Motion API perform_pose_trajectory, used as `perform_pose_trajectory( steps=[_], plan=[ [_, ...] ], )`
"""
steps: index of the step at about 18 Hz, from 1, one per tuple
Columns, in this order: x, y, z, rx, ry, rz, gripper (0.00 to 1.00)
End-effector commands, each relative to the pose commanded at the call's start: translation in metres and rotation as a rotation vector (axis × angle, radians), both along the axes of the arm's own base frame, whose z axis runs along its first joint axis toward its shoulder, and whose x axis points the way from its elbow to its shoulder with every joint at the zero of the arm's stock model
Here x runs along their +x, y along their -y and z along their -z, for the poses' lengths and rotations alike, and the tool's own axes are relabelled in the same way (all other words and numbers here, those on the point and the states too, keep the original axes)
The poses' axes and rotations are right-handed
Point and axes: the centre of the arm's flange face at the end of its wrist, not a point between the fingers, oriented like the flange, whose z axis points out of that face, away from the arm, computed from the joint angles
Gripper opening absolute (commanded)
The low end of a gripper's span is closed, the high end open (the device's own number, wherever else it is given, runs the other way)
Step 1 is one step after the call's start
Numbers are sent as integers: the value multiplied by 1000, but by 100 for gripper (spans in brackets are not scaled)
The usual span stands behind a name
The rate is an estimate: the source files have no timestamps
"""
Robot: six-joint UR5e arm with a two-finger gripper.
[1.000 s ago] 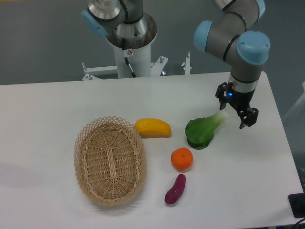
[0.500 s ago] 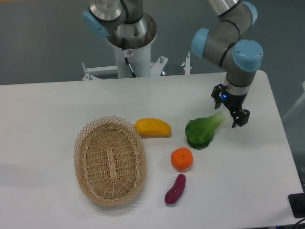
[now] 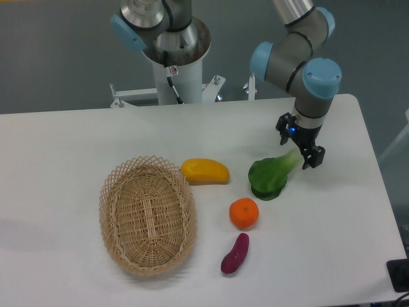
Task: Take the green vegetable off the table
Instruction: 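Move the open gripper over the bok choy stem and lower it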
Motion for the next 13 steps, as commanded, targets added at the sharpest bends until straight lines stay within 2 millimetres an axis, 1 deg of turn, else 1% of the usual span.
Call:
perform_pose_trajectory(
  steps=[2,4,9,11,12,13],
  plan=[
    [-1,1,7,-16,-7,-18,100],
    [-2,1,8,-39,-24,-43,100],
    [-2,0,12,-36,-23,-64,100],
    [-2,-1,12,-34,-29,-64,84],
    [-2,-1,12,-34,-29,-64,71],
    [-3,-1,11,-32,-30,-63,61]
  ],
)
